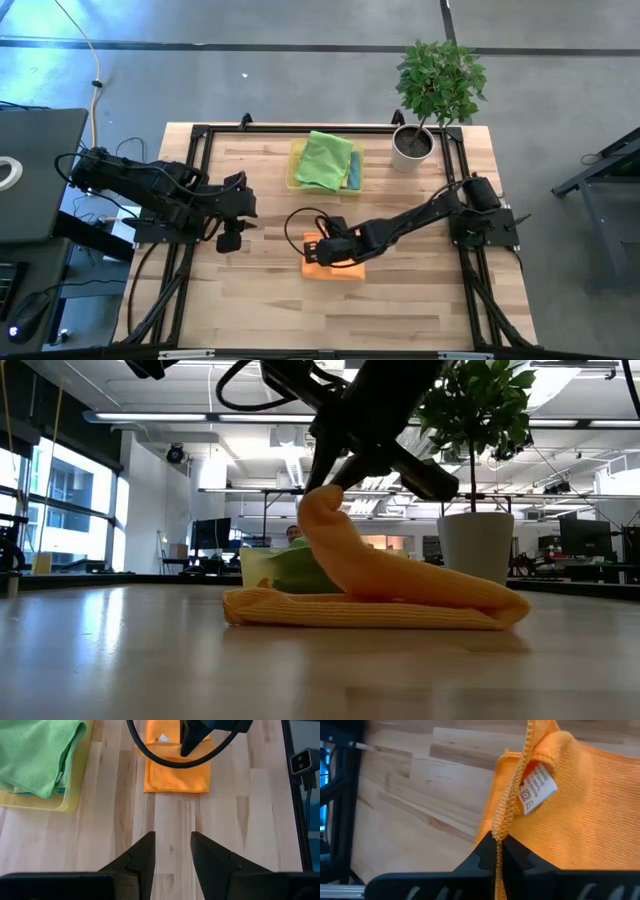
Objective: Fold microfiber towels
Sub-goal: Fold the orange microfiber cloth, then put the folded orange microfiber cloth into the yellow bin, then return to Home Position
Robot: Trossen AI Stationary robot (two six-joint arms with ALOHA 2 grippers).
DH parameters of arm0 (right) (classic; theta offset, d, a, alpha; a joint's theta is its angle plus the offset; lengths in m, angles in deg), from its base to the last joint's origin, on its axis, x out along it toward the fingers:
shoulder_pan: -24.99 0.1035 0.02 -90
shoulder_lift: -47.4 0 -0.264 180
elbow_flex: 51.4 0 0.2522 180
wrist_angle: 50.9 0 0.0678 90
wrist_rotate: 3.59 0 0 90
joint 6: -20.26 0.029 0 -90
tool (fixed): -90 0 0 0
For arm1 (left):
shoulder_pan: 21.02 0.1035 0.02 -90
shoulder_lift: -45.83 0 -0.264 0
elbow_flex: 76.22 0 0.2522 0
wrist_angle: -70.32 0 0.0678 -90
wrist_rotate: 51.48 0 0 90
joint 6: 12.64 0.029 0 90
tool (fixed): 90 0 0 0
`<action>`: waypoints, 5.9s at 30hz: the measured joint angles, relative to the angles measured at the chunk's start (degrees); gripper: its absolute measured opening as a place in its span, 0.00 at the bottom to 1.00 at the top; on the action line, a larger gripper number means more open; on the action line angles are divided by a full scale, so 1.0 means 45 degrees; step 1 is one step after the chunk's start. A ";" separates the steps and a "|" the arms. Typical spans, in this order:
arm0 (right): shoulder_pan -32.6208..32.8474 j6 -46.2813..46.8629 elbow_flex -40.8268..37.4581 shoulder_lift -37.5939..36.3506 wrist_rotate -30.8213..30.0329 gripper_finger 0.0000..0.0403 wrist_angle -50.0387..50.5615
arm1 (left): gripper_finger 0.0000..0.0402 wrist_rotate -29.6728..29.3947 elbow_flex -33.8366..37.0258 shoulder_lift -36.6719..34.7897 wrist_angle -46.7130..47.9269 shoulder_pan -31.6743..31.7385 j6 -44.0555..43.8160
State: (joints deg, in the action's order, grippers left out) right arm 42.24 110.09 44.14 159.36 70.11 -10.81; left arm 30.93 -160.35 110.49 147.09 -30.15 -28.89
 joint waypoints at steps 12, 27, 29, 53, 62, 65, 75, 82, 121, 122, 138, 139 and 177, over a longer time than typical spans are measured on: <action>0.0001 -0.1416 0.0000 0.0068 0.0146 0.06 -0.0379 | 0.29 -0.0085 0.0000 0.0000 0.0053 0.0000 0.0379; -0.0441 -0.3350 0.0005 -0.1032 0.1501 0.47 0.1681 | 0.29 -0.0107 0.0000 0.0005 0.0048 0.0311 0.0331; -0.0378 -0.3104 0.0005 -0.1385 0.1387 0.47 0.3135 | 0.29 -0.0106 0.0000 0.0010 0.0048 0.0311 0.0331; 0.0846 0.1752 -0.4586 -0.2740 0.0896 0.47 0.1308 | 0.29 -0.0180 -0.0005 0.0010 0.0048 0.0311 0.0765; 0.0752 0.2950 -0.5811 -0.2670 0.1017 0.47 -0.0627 | 0.29 -0.0176 -0.0005 0.0010 0.0048 0.0311 0.0860; 0.0723 0.3089 -0.5861 -0.2307 0.0980 0.47 -0.0654 | 0.29 -0.0175 -0.0005 0.0010 0.0043 0.0311 0.0882; 0.0595 0.3292 -0.5824 -0.1850 0.0583 0.40 -0.0865 | 0.29 -0.0909 -0.0005 0.0010 0.0029 0.0311 0.1307; 0.0294 0.2721 -0.5833 -0.1802 0.0233 0.18 -0.0862 | 0.29 -0.1486 -0.0005 0.0010 0.0024 0.0311 0.1331; -0.5118 -1.5763 0.0101 -0.1797 0.0405 0.00 0.1024 | 0.29 -0.2533 -0.0005 0.0010 0.0048 0.0400 0.1911; -0.5352 -1.6289 0.0285 -0.1797 0.0475 0.00 0.1277 | 0.29 -0.2586 -0.0005 0.0006 0.0046 0.0481 0.1829; -0.8326 -2.3635 0.1413 -0.1751 0.1399 0.00 0.2313 | 0.29 -0.3026 -0.0005 -0.0875 0.0019 0.2987 0.1195; -0.8432 -2.3917 0.1413 -0.1702 0.1403 0.00 0.2265 | 0.29 -0.3028 -0.0005 -0.0879 0.0019 0.3133 0.1195; -0.8728 -2.4103 0.2277 -0.0957 -0.1269 0.44 0.0355 | 0.29 -0.3066 -0.0005 -0.0879 -0.0064 0.5644 0.1209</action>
State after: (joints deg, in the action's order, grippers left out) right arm 2.97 1.62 54.39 155.05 64.40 -9.22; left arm 17.13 -160.37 106.53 146.80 -4.75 -23.46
